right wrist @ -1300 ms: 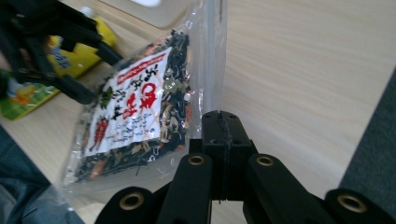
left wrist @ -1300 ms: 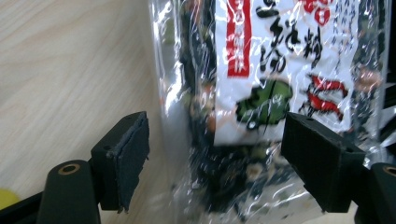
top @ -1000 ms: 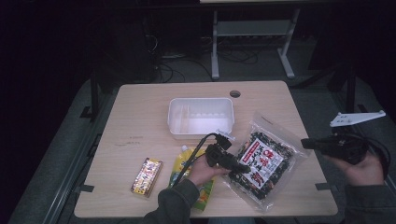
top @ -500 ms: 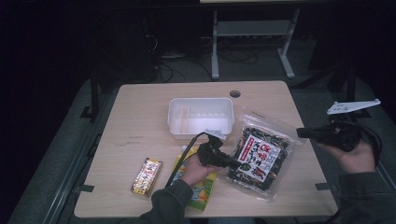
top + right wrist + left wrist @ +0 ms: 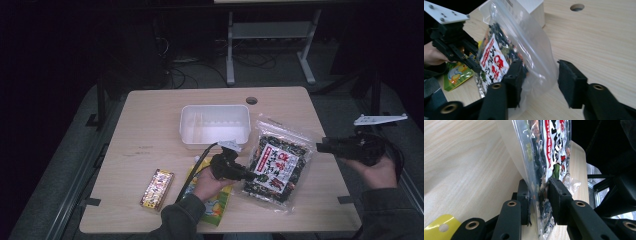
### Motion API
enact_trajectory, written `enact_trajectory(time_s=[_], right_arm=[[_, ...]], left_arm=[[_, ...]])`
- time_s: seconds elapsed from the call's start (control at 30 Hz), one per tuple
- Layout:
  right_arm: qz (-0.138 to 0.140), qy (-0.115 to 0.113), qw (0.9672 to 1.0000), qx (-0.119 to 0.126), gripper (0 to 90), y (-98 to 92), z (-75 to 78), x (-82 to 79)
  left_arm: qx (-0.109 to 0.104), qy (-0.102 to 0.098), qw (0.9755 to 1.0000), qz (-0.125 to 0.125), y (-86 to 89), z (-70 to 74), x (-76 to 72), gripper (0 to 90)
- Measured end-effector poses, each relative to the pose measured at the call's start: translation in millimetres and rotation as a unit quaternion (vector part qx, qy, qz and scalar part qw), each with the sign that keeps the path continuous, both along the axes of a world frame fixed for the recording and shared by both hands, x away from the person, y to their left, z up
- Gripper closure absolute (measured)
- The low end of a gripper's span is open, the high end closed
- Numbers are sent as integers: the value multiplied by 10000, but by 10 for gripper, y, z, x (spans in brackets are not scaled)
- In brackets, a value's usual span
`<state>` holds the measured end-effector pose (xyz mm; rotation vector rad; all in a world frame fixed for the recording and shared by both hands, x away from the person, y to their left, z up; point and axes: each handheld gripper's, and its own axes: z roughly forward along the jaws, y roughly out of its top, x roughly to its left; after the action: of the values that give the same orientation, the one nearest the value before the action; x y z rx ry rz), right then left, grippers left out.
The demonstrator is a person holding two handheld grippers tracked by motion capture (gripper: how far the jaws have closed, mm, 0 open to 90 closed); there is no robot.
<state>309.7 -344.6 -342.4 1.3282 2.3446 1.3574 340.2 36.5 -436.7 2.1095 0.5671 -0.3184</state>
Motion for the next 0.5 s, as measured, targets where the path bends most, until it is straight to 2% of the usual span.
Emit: enact_trajectory(time_s=[0.13, 0.23, 0.27, 0.33, 0.37, 0.5], right_arm=[[-39, 116, 9999, 50, 456, 3, -110, 10], [14, 285, 9993, 236, 417, 24, -251, 39], [14, 285, 9993, 236, 417, 24, -251, 39], [113, 370, 9986, 361, 386, 76, -356, 45], [113, 370, 9986, 361, 386, 76, -356, 45], [390, 510, 9961, 612, 376, 190, -560, 58]], left_arm=[[5, -18, 10000, 12, 18, -9, -2, 718], [-2, -47, 10000, 33, 25, -6, -11, 718], [-2, -47, 10000, 33, 25, -6, -11, 718], [9, -82, 10000, 14, 32, -3, -12, 718], [9, -82, 10000, 14, 32, -3, -12, 718], [22, -108, 9999, -4, 42, -4, -20, 718]])
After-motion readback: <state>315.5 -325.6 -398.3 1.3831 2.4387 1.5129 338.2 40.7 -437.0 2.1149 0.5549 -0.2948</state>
